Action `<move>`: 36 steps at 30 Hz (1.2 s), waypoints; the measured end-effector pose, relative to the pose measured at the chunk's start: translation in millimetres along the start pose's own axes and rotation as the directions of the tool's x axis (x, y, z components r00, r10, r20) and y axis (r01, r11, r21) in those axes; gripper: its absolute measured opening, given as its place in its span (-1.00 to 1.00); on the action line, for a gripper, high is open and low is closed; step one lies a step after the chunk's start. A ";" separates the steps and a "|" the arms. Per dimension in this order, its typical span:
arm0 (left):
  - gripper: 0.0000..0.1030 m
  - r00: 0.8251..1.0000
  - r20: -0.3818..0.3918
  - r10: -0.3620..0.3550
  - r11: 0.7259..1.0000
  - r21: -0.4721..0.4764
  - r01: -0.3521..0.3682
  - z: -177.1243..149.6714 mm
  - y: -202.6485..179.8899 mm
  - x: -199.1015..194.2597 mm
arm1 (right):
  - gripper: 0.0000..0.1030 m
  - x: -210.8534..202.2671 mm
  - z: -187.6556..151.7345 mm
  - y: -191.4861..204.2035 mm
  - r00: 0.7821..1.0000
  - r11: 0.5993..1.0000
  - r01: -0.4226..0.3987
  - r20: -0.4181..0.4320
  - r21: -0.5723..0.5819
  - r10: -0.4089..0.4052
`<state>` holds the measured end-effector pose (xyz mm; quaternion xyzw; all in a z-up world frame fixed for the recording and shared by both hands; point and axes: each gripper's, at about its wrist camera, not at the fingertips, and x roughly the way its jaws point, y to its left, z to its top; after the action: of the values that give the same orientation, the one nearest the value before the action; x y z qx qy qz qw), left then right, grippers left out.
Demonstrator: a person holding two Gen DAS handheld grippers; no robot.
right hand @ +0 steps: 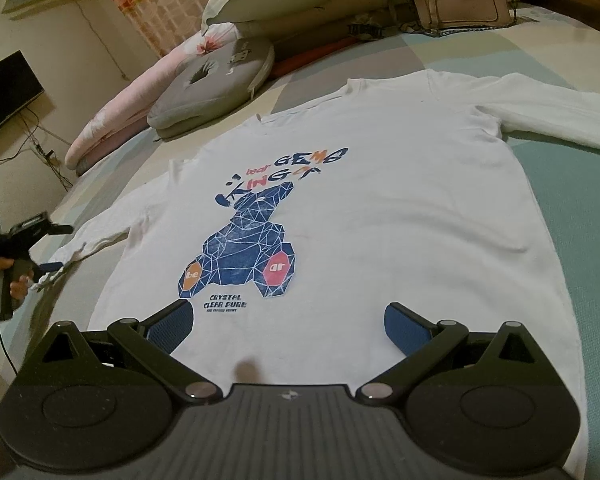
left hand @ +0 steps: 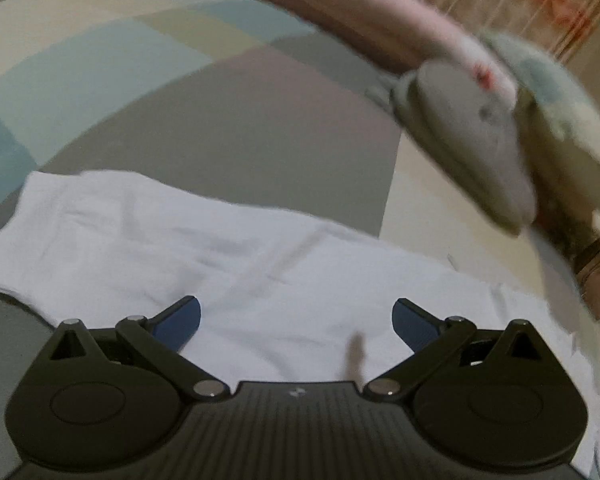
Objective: Fold clothes
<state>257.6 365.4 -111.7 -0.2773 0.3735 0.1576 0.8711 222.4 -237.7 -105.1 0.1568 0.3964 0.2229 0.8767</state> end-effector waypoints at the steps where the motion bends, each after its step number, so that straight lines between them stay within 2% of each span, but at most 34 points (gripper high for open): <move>1: 0.98 0.999 0.013 0.050 0.999 -0.007 -0.050 1.6 6.6 -1.6 | 1.00 -0.2 0.0 -0.4 1.000 1.000 -0.001 0.001 0.002 0.001; 2: 0.97 0.994 0.021 0.107 0.994 -0.017 -0.107 3.9 13.1 -2.1 | 1.00 -0.4 -0.2 -0.4 1.000 1.000 -0.001 0.001 0.001 0.001; 3: 0.97 0.992 0.022 0.120 0.992 -0.040 -0.120 7.3 19.2 -3.2 | 1.00 -0.5 -0.2 -0.2 1.000 1.000 0.000 0.000 -0.001 0.000; 6: 0.97 0.994 0.040 0.105 0.993 -0.055 -0.103 16.7 15.9 -8.0 | 1.00 0.3 -0.5 0.9 1.000 1.000 0.006 0.002 -0.004 -0.006; 8: 0.97 0.993 0.054 0.101 0.995 -0.007 -0.100 22.2 5.6 -8.0 | 1.00 0.9 -0.5 1.1 1.000 1.000 0.009 0.004 -0.007 -0.009; 11: 0.97 0.978 0.058 0.200 0.976 0.070 -0.204 28.9 -7.7 4.1 | 1.00 1.5 -0.7 1.1 1.000 1.000 0.012 0.008 -0.010 -0.012; 12: 0.97 0.975 0.048 0.217 0.972 0.082 -0.220 30.4 -8.9 10.4 | 1.00 1.7 -0.8 1.0 1.000 1.000 0.014 0.009 -0.011 -0.014; 15: 0.98 0.978 -0.016 0.208 0.977 0.054 -0.206 32.6 -1.9 32.5 | 1.00 2.8 -1.2 1.3 1.000 1.000 0.020 0.014 -0.017 -0.019; 21: 1.00 0.949 0.044 0.312 0.946 0.084 -0.314 48.3 -1.7 60.1 | 1.00 7.0 -1.5 3.5 0.999 0.998 0.043 0.026 -0.042 -0.042; 27: 0.98 0.992 -0.002 0.128 0.990 0.063 -0.127 39.1 -13.8 46.0 | 1.00 7.8 -1.8 5.8 0.998 0.997 0.056 0.030 -0.056 -0.055; 30: 0.98 0.999 -0.025 0.027 0.999 0.048 -0.026 33.7 -20.1 38.0 | 1.00 6.5 -1.8 5.3 0.998 0.997 0.053 0.029 -0.048 -0.052; 32: 0.98 0.998 -0.040 -0.041 0.998 0.036 0.042 30.1 -24.3 32.7 | 1.00 5.5 -1.9 5.0 0.998 0.998 0.050 0.028 -0.042 -0.049; 36: 0.98 1.000 -0.011 -0.008 0.998 0.054 0.008 33.8 -30.2 49.1 | 1.00 4.5 -2.0 3.6 0.999 0.998 0.044 0.028 -0.032 -0.043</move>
<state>324.2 365.0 -117.8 -0.2557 0.3813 0.1424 0.8769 222.5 -232.0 -107.6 0.1366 0.3841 0.2080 0.8891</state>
